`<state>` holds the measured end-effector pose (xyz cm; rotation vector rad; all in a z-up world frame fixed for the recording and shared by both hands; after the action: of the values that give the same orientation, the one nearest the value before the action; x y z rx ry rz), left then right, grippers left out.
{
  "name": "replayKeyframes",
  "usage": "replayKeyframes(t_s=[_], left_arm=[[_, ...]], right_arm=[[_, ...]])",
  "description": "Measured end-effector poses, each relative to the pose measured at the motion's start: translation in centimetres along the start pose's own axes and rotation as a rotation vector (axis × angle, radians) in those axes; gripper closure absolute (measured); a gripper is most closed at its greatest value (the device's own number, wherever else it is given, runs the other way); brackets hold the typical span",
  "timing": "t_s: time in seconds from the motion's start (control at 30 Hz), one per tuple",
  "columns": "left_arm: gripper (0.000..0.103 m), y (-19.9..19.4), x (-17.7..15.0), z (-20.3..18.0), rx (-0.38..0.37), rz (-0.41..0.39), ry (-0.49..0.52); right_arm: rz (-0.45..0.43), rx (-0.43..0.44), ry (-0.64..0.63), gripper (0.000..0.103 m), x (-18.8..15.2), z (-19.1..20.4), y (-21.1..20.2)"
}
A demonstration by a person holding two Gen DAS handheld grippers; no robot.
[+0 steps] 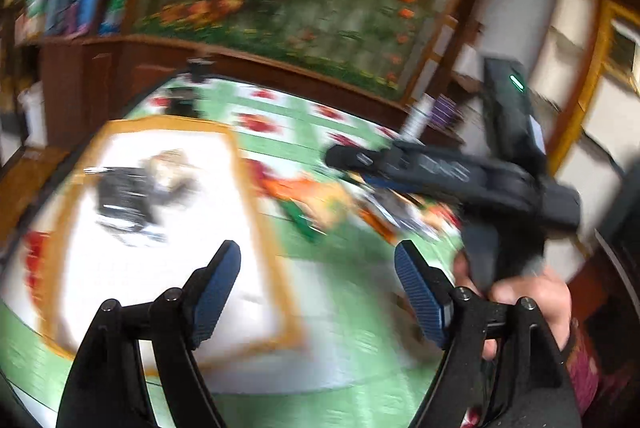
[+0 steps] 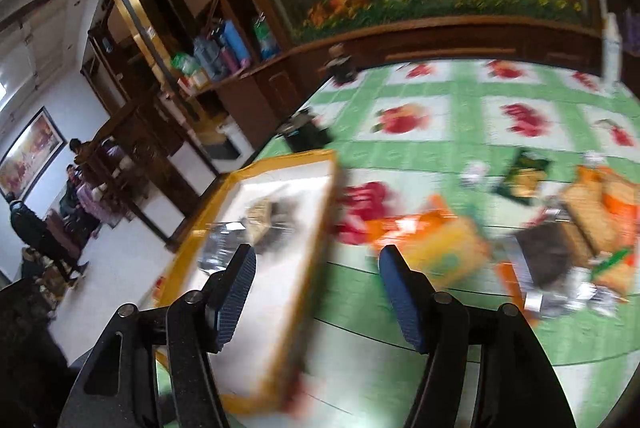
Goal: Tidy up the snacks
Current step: 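Grasp the WEIDAN cracker pack with the left gripper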
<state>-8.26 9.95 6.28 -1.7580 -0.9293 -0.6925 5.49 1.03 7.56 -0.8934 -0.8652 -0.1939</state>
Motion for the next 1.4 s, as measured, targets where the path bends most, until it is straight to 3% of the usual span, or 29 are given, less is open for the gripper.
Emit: replayKeyframes(t_s=[0.13, 0.2, 0.23, 0.3, 0.47, 0.7, 0.83, 1.0, 1.13, 1.23, 1.4], left_arm=[[0.02, 2.7, -2.9, -5.4, -0.027, 0.061, 0.144], [0.02, 4.1, -4.1, -6.8, -0.022, 0.091, 0.166], [0.02, 4.9, -4.5, -7.2, -0.015, 0.106, 0.169], [0.02, 5.9, -4.8, -7.8, 0.012, 0.137, 0.18], [0.02, 6.2, -4.4, -6.6, -0.011, 0.148, 0.11], [0.02, 6.5, -4.2, -5.9, 0.003, 0.159, 0.059], [0.021, 7.6, -2.2, -6.4, 0.004, 0.192, 0.082], [0.018, 10.3, 3.3, -6.4, 0.089, 0.17, 0.155], [0.018, 15.4, 6.6, -3.8, 0.163, 0.237, 0.083], [0.018, 19.1, 7.2, -0.9, 0.236, 0.307, -0.056], [0.018, 21.5, 4.8, 0.0, 0.191, 0.402, -0.114]], right_arm=[[-0.062, -0.047, 0.05, 0.034, -1.0, -5.1, -2.7], [-0.111, -0.043, 0.08, 0.034, -1.5, -7.7, -3.7], [-0.121, -0.08, 0.091, 0.034, -1.9, -9.1, -4.1], [-0.11, -0.081, 0.133, 0.034, -1.7, -10.9, -4.4], [-0.064, 0.046, 0.24, 0.034, -1.9, -12.6, -3.9], [-0.047, 0.06, 0.269, 0.034, -2.2, -12.5, -3.3], [-0.081, 0.038, 0.343, 0.034, -2.1, -14.5, -4.2], [-0.081, 0.031, 0.441, 0.034, -2.4, -16.7, -4.4], [-0.104, 0.009, 0.474, 0.034, -2.3, -17.8, -5.2], [-0.113, 0.0, 0.502, 0.034, -2.3, -18.7, -5.4], [-0.101, 0.024, 0.551, 0.034, -2.6, -19.5, -5.4]])
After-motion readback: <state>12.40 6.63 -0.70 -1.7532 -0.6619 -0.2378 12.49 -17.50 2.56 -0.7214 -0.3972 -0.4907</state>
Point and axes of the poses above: each gripper's, at about its wrist camera, not at the fingertips, and y roughly the way its jaws point, z to its left, x to its top, the point moved 3 cm from there along y, roughly the way its jaws point, and after that the axes turned 1 degree about -y, right-handed, at the moved point
